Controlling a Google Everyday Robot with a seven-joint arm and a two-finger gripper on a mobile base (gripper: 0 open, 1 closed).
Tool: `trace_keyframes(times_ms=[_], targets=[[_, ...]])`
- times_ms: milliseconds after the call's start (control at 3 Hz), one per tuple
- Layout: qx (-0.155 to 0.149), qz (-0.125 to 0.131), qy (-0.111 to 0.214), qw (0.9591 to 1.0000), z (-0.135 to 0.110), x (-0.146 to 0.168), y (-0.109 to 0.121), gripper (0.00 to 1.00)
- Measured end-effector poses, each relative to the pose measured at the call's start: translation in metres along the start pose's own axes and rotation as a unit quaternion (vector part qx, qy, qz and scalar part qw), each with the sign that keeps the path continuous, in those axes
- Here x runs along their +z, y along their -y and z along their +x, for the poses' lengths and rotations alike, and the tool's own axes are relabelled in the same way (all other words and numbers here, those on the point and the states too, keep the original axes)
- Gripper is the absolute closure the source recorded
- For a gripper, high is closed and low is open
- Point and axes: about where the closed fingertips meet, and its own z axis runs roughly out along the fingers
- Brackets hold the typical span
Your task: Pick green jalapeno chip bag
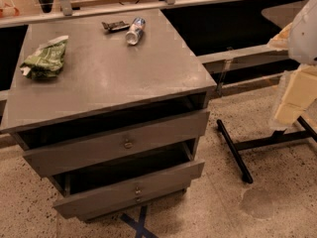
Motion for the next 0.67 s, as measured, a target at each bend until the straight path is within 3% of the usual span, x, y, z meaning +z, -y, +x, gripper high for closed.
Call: trace_keyframes(times_ms=[667], targets=[[0.001, 0.003, 0.003, 1.0, -0.002, -0.0005, 0.001, 0.0]])
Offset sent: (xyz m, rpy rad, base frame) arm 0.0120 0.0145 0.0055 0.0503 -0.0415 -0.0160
